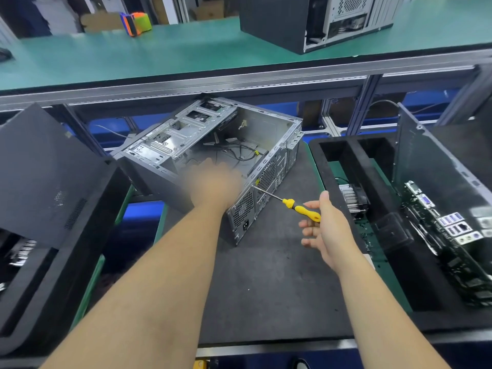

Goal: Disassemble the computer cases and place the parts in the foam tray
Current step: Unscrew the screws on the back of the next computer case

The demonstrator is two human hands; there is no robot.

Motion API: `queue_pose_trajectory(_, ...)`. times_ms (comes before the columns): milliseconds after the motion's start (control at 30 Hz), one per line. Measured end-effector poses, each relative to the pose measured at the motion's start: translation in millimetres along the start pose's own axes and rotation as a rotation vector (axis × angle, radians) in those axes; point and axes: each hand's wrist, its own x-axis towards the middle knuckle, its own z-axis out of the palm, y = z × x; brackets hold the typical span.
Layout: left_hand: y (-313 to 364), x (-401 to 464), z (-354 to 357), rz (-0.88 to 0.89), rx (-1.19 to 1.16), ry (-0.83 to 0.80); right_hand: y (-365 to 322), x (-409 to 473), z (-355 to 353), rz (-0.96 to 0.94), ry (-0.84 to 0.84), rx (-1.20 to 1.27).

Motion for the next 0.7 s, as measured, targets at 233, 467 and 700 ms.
queue_pose_trajectory(233, 0.3, -0.6, -1.6, 0.004, 0.003, 0.01, 8.7, 1.4, -0.3, -0.358, 0.048, -0.211)
queue_pose_trajectory(467, 0.3, 0.6, -0.5, -0.003, 0.004, -0.001, 10.6, -4.3, 0.2, -0.619, 0.093, -0.351)
queue_pose_trajectory(700, -0.3, 1.2, 0.1, -0.002, -0.006, 0.006, 1.6, 1.8, 2.5, -0.058, 0.011, 0.092)
